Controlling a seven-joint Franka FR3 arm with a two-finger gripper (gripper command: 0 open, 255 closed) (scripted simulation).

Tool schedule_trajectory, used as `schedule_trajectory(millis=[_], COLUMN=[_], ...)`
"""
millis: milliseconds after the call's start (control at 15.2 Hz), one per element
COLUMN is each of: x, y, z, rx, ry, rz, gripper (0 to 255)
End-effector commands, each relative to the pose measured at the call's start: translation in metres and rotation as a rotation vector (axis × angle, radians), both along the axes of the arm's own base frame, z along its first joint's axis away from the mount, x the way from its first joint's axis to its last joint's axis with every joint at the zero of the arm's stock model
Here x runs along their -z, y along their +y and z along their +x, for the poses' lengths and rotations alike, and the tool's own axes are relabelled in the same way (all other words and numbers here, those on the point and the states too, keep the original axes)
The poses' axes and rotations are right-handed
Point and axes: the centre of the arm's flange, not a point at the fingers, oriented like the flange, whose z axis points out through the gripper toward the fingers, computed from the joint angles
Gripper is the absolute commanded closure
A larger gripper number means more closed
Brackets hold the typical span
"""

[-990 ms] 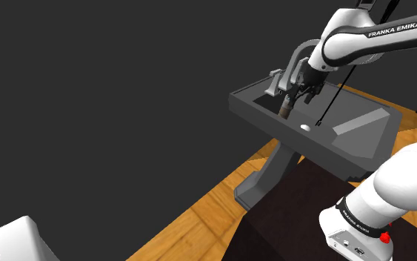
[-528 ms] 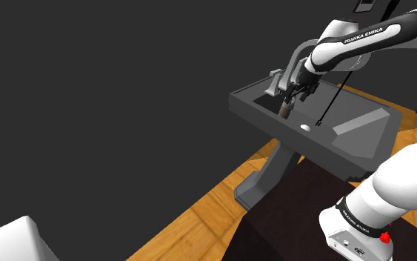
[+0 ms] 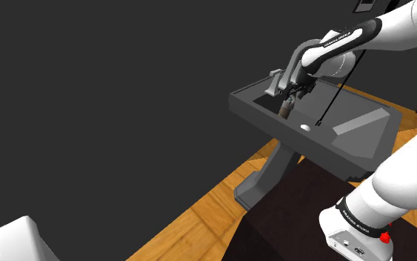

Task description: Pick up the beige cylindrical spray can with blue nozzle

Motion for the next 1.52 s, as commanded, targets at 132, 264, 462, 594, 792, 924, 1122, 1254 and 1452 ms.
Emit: schedule_trajectory(millis=[132, 264, 462, 594, 792, 924, 1122, 1254, 1452], x=[0.020, 0.028, 0.039, 0.049, 0.068, 0.068, 0.069, 0.069, 0.068], y=[-0.039, -0.061, -0.061, -0.061, -0.061, -0.061, -0.061, -0.061, -0.061], z=[0.016, 0.023, 0.023, 0.023, 0.023, 0.023, 0.023, 0.023, 0.024], rx=[0.031, 0.046, 0.046, 0.046, 0.046, 0.046, 0.046, 0.046, 0.046], ry=[-0.045, -0.067, -0.068, -0.068, -0.068, -0.068, -0.068, -0.068, -0.068], rz=[-0.017, -0.024, -0.025, -0.025, -0.025, -0.025, -0.025, -0.025, -0.025], gripper=[0, 0, 0, 0, 0, 0, 255, 255, 255])
